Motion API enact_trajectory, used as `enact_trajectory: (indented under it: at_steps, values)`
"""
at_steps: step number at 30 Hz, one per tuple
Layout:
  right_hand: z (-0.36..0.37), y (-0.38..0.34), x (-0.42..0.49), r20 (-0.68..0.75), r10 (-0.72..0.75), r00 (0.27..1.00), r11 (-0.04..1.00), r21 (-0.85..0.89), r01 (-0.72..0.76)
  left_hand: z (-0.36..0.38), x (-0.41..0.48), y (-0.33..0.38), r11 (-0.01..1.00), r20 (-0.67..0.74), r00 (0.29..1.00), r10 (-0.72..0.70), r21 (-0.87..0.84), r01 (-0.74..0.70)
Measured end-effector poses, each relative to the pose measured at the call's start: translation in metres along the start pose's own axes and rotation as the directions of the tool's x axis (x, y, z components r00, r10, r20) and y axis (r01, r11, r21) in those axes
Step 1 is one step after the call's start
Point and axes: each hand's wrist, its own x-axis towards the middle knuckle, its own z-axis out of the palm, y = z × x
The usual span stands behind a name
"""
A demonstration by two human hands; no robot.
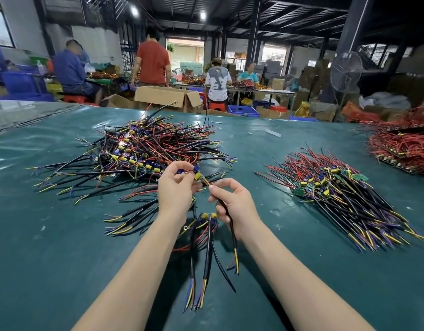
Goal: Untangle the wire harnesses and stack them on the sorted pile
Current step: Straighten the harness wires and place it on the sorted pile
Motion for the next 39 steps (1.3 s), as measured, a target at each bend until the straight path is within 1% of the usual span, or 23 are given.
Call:
enact_trajectory:
  at_steps: [2,4,7,9,11,15,19,21,23,25,27,29,31,33,35,37,39]
  values:
    - [0.001,0.000,0.000,0.008,0.050,0.999,0.999,-0.011,-0.050,0.000,0.000,-0.001,1.000,0.020,1.000,-0.001,0.010,0.001]
    - [0.002,-0.001,-0.001,0.024,0.132,0.991,0.991,-0.019,-0.131,0.002,0.000,-0.003,1.000,0.042,0.999,-0.018,0.013,0.017]
    - [0.000,-0.002,0.000,0.048,0.236,0.971,0.971,0.014,-0.237,0.003,-0.001,-0.003,0.999,0.088,0.995,-0.042,0.009,0.041]
    - [-0.001,-0.003,0.001,0.063,0.229,0.971,0.972,0.031,-0.231,0.001,-0.001,-0.001,0.998,0.116,0.993,-0.029,0.058,0.023]
    - [0.000,-0.003,0.001,0.081,0.198,0.977,0.979,0.030,-0.201,-0.002,0.000,0.000,0.998,0.100,0.995,-0.029,0.051,0.024]
    - [0.000,-0.004,0.000,0.147,0.169,0.975,0.985,0.003,-0.171,-0.005,-0.001,0.002,0.990,0.025,0.995,-0.096,-0.097,0.098]
    - [0.003,-0.008,-0.002,0.222,0.095,0.970,0.995,0.022,-0.102,-0.002,-0.002,0.010,0.957,0.027,0.987,-0.161,-0.241,0.162]
    - [0.004,-0.008,-0.002,0.240,0.087,0.967,0.994,0.048,-0.101,-0.002,-0.002,0.013,0.944,0.021,0.984,-0.177,-0.280,0.176]
    - [0.004,-0.004,-0.003,0.253,0.135,0.958,0.990,0.014,-0.144,-0.008,0.002,0.014,0.948,-0.045,0.983,-0.179,-0.277,0.160]
    - [0.005,0.001,-0.005,0.273,0.190,0.943,0.981,-0.087,-0.172,-0.018,0.007,0.013,0.957,-0.158,0.972,-0.171,-0.260,0.127]
    - [0.005,0.003,-0.006,0.307,0.213,0.928,0.971,-0.174,-0.166,-0.025,0.012,0.010,0.975,-0.249,0.958,-0.143,-0.204,0.092]
    - [0.004,0.001,-0.006,0.351,0.207,0.913,0.971,-0.188,-0.148,-0.023,0.014,0.009,0.983,-0.272,0.953,-0.129,-0.160,0.088]
    - [0.000,-0.001,-0.006,0.392,0.191,0.900,0.976,-0.175,-0.130,-0.018,0.015,0.007,0.986,-0.255,0.959,-0.127,-0.139,0.094]
    - [-0.003,-0.001,-0.006,0.427,0.187,0.885,0.971,-0.215,-0.101,-0.020,0.017,0.005,0.988,-0.272,0.954,-0.124,-0.124,0.093]
    - [-0.004,0.003,-0.007,0.440,0.186,0.879,0.949,-0.313,-0.045,-0.031,0.022,0.005,0.987,-0.346,0.931,-0.114,-0.144,0.067]
    - [-0.003,0.006,-0.009,0.423,0.163,0.891,0.919,-0.394,0.019,-0.045,0.028,0.006,0.984,-0.447,0.891,-0.083,-0.177,0.003]
    - [-0.003,0.007,-0.008,0.400,0.115,0.909,0.903,-0.424,0.072,-0.056,0.033,0.009,0.981,-0.519,0.854,-0.036,-0.181,-0.069]
